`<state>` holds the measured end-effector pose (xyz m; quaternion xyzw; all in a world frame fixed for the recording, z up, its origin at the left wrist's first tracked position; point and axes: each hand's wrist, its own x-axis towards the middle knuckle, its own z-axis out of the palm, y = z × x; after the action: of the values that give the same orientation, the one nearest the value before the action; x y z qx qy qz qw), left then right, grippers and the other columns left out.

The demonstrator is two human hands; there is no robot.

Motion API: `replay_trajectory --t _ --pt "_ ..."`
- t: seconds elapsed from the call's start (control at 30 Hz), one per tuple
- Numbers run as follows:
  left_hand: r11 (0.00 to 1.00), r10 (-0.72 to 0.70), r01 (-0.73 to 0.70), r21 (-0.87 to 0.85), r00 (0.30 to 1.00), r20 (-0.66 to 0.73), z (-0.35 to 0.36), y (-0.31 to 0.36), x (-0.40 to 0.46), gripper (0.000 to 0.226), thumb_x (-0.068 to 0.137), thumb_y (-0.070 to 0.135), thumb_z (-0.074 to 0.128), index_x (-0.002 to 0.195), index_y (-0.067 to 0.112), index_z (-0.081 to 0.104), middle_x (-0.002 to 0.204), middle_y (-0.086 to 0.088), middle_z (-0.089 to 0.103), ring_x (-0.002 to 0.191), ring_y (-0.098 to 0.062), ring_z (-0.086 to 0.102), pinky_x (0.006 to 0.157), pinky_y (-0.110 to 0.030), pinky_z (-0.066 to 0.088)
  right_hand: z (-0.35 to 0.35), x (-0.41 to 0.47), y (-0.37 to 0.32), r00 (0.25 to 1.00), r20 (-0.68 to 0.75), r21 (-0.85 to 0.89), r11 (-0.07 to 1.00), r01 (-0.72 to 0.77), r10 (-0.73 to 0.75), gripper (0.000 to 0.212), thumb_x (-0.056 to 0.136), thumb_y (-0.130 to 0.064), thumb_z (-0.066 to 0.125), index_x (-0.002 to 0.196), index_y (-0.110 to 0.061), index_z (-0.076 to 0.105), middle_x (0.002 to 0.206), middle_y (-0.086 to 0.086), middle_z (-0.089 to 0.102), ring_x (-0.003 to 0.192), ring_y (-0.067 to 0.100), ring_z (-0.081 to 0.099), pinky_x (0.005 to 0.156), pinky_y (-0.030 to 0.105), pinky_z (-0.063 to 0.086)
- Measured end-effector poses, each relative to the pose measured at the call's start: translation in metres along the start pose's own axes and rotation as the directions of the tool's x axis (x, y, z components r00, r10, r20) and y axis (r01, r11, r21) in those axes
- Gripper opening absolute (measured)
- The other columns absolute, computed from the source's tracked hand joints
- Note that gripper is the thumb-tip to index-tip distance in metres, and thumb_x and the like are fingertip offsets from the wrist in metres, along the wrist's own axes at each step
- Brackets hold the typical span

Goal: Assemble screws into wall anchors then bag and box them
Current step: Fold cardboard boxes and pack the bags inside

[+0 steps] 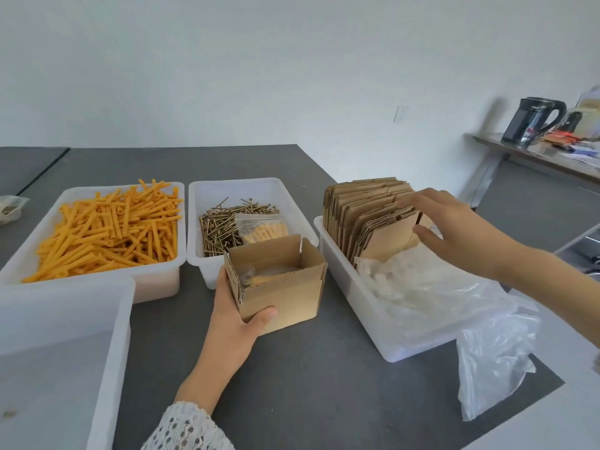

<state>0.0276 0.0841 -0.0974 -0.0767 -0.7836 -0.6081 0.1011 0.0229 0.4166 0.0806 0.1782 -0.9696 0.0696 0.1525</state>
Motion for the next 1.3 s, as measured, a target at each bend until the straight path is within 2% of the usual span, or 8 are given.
replay_trajectory --t 0.07,0.23,0.43,0.63,0.83,1.0,1.2,1.3 --pt "0.999 -0.009 0.010 0.034 0.999 -0.038 0.004 0.001 0.003 0.101 0.079 0.020 0.082 0.130 0.072 0.010 0.139 0.014 0.047 0.127 -0.007 0.048 0.106 -0.032 0.042 0.006 0.001 0.005 1.000 0.020 -0.003 1.000 0.005 -0.005 0.040 0.096 -0.008 0.055 0.133 -0.022 0.052 0.124 -0.007 0.051 0.107 0.016 0.045 0.089 0.026 0.035" --pt "0.992 -0.073 0.088 0.092 0.986 -0.149 0.016 -0.001 0.000 0.104 0.081 0.025 0.080 0.143 0.055 0.001 0.149 0.004 0.041 0.134 -0.019 0.045 0.112 -0.044 0.040 0.022 0.009 0.003 0.995 0.067 -0.008 0.998 0.069 -0.068 0.038 0.094 -0.005 0.056 0.131 -0.015 0.056 0.127 0.001 0.054 0.122 0.018 0.046 0.102 0.036 0.040" --pt "0.969 -0.067 0.100 0.227 0.987 -0.147 0.011 -0.007 -0.011 0.100 0.081 0.021 0.079 0.147 0.045 0.008 0.150 0.007 0.044 0.131 -0.021 0.051 0.102 -0.043 0.047 0.032 0.041 0.000 0.975 -0.213 -0.043 0.996 -0.077 0.066 0.031 0.096 0.003 0.042 0.108 -0.010 0.067 0.108 0.006 0.063 0.102 0.031 0.054 0.091 0.042 0.039" --pt "0.960 -0.098 0.137 0.243 0.981 -0.166 0.004 -0.009 -0.038 0.078 0.085 0.016 0.076 0.146 0.031 0.029 0.140 0.011 0.053 0.122 -0.006 0.053 0.102 -0.027 0.041 0.030 0.085 -0.007 0.972 0.083 -0.011 0.976 -0.217 0.218 0.019 0.093 -0.013 0.052 0.091 -0.026 0.066 0.105 0.000 0.069 0.103 0.024 0.060 0.102 0.045 0.041" --pt "0.975 -0.132 0.165 0.149 0.969 -0.210 0.003 -0.003 -0.065 0.060 0.090 0.014 0.068 0.136 0.034 0.036 0.116 0.017 0.061 0.106 0.001 0.060 0.101 -0.026 0.045 0.016 0.114 -0.004 0.918 0.349 -0.054 0.982 -0.183 0.190 0.005 0.090 -0.019 0.062 0.093 -0.022 0.059 0.097 -0.004 0.061 0.083 0.016 0.058 0.069 0.033 0.052" --pt "0.979 -0.120 0.148 0.142 0.975 -0.189 0.005 0.001 -0.078 0.057 0.092 0.012 0.066 0.135 0.035 0.036 0.107 0.015 0.064 0.100 0.007 0.059 0.084 -0.012 0.042 0.010 0.116 -0.008 0.885 0.436 -0.140 0.983 -0.116 0.166 0.011 0.094 -0.017 0.052 0.095 -0.024 0.061 0.094 -0.012 0.057 0.087 0.012 0.053 0.074 0.030 0.041" --pt "0.977 -0.129 0.156 0.145 0.975 -0.181 0.003 0.005 -0.082 0.059 0.091 0.008 0.065 0.135 0.032 0.036 0.103 0.014 0.064 0.097 0.009 0.058 0.082 -0.014 0.043 0.025 0.106 -0.015 0.929 0.321 -0.298 0.951 -0.088 0.186 0.023 0.092 -0.018 0.050 0.082 -0.038 0.057 0.108 -0.002 0.063 0.103 0.029 0.057 0.094 0.049 0.047" --pt "0.975 -0.139 0.164 0.149 0.976 -0.168 0.003 0.007 -0.082 0.057 0.092 0.009 0.065 0.135 0.032 0.035 0.104 0.014 0.063 0.097 0.011 0.056 0.085 -0.014 0.043 0.027 0.104 -0.017 0.964 0.197 -0.332 0.937 -0.108 0.181 0.032 0.093 -0.015 0.045 0.081 -0.039 0.062 0.107 0.000 0.064 0.108 0.030 0.052 0.099 0.047 0.042"
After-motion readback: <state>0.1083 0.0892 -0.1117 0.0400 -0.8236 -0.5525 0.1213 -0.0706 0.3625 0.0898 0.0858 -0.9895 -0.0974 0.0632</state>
